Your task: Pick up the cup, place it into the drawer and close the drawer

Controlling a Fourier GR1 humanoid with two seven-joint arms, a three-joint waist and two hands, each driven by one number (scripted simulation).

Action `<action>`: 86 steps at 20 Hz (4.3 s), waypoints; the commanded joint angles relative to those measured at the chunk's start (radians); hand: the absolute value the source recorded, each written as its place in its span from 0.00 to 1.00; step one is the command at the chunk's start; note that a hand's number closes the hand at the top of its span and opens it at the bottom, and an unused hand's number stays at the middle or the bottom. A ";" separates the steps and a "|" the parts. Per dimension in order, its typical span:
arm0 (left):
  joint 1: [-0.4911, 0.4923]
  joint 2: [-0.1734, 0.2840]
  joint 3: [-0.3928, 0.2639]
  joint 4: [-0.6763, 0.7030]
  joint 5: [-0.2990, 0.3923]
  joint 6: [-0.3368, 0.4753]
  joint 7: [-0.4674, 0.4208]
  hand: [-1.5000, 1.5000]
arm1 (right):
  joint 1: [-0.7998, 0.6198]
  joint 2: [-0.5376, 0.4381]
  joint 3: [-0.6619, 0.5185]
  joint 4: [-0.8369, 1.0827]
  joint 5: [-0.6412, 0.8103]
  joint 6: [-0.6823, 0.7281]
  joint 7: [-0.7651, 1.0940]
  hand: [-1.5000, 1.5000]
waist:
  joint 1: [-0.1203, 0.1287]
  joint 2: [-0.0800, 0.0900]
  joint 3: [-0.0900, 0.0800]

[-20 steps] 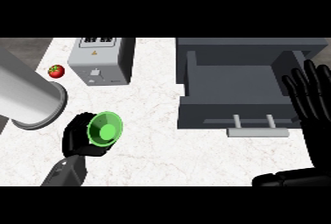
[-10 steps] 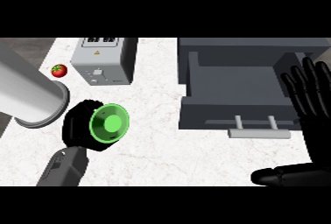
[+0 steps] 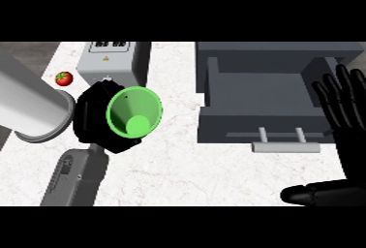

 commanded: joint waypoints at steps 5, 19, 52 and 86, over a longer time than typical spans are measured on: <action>-0.201 0.010 -0.011 -0.112 -0.005 0.140 0.235 1.00 | -0.010 0.000 0.000 -0.046 0.001 -0.020 0.038 0.00 | -0.010 0.003 -0.001; -0.586 -0.038 -0.084 0.148 -0.099 0.344 0.325 1.00 | -0.034 -0.008 0.000 0.082 0.019 0.019 -0.037 0.00 | -0.017 0.006 0.000; -0.919 -0.039 -0.519 0.862 0.290 0.552 0.104 1.00 | -0.079 -0.017 -0.008 0.095 -0.028 0.052 -0.045 0.00 | -0.111 0.026 0.001; -0.745 0.054 -0.485 0.548 0.475 0.520 0.031 0.00 | 0.041 -0.151 -0.017 -0.038 -0.065 0.233 -0.024 1.00 | 0.020 -0.010 -0.002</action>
